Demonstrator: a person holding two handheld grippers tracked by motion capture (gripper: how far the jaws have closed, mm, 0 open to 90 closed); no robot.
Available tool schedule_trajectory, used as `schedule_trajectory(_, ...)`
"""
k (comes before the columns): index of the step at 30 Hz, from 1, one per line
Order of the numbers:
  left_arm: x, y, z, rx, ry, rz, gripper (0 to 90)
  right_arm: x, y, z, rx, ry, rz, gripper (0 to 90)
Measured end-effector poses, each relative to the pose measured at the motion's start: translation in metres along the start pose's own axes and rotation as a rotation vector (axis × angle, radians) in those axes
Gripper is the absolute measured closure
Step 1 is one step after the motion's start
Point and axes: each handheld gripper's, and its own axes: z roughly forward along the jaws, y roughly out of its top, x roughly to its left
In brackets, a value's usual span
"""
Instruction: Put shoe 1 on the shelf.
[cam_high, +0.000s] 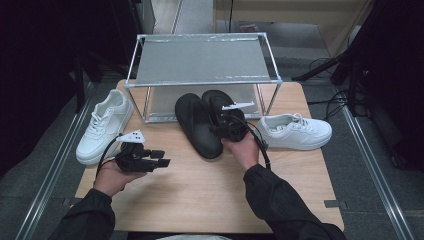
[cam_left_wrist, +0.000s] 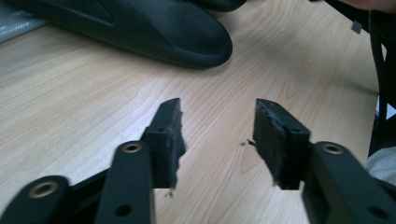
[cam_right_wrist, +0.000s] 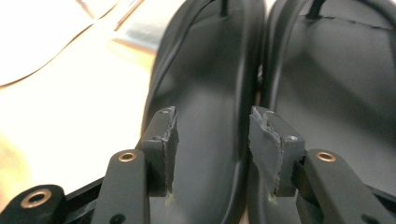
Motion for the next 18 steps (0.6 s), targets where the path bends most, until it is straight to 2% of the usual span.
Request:
schedule_trajectory(3, 0.003, 0.007, 0.002, 0.000, 0.001, 0.003, 60.8, 0.002, -0.009, -0.010, -0.009, 0.012, -0.023, 53.9)
schedule_trajectory(5, 0.004, 0.015, 0.003, 0.012, 0.010, -0.043, 69.9, 0.003, -0.017, -0.016, -0.018, 0.020, -0.038, 54.3)
schedule_trajectory(6, 0.004, 0.019, 0.002, 0.002, 0.009, -0.049, 74.4, 0.003, -0.021, -0.019, -0.020, 0.018, -0.047, 54.3)
schedule_trajectory(9, 0.005, 0.034, 0.002, -0.019, 0.009, -0.002, 79.7, 0.005, -0.031, -0.024, -0.016, 0.007, -0.066, 54.6)
schedule_trajectory(13, 0.012, 0.053, 0.001, -0.050, -0.018, -0.005, 83.3, 0.005, -0.046, -0.029, -0.027, 0.014, -0.065, 55.1)
schedule_trajectory(14, 0.012, 0.053, 0.001, -0.050, -0.018, -0.005, 83.9, 0.005, -0.046, -0.029, -0.027, 0.014, -0.065, 55.1)
schedule_trajectory(18, 0.016, 0.079, 0.004, -0.005, -0.007, 0.059, 87.9, 0.007, -0.059, -0.031, -0.022, 0.040, -0.078, 55.2)
